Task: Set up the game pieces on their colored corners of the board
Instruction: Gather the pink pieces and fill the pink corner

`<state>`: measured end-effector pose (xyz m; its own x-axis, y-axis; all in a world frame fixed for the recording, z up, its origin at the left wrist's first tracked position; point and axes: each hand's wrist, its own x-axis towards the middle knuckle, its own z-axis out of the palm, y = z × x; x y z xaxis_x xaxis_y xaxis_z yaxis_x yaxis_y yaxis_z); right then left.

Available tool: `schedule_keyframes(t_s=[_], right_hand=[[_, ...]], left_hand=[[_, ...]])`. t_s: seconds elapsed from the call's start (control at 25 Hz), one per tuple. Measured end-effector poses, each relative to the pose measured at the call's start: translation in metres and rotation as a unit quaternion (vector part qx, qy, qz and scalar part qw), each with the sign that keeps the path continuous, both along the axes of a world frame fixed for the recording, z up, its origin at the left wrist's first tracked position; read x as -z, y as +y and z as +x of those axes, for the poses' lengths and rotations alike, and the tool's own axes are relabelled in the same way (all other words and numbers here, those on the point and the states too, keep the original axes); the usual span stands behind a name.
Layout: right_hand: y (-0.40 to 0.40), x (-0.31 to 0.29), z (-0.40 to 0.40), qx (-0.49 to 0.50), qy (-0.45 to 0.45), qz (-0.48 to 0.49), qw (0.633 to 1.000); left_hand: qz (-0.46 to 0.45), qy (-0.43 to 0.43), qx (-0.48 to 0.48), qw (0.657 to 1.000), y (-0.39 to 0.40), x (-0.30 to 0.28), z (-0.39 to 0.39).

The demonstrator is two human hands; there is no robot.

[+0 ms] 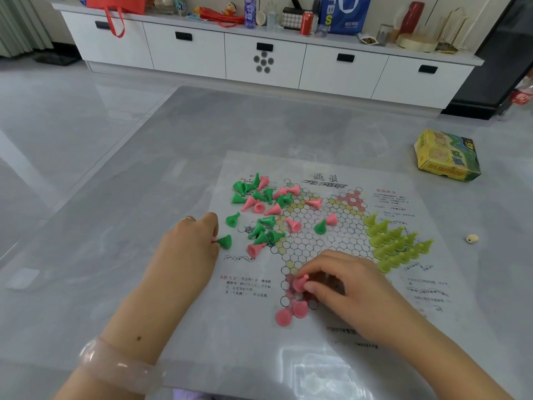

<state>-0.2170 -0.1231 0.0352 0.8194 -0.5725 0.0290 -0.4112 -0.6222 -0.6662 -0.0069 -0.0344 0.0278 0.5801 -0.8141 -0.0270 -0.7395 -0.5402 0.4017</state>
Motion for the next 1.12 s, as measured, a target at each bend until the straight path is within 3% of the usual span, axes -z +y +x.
schedule_keyframes(t_s=[0.6,1.12], right_hand=[[-0.006,0.004,0.009,-0.048,0.019,0.030,0.998],[-0.005,0.005,0.009,-0.054,0.029,0.035,0.998]], left_hand=[[-0.140,0.206,-0.050,0.967,0.012,-0.021,0.000],[-0.164,0.222,-0.061,0.959,0.010,-0.024,-0.003]])
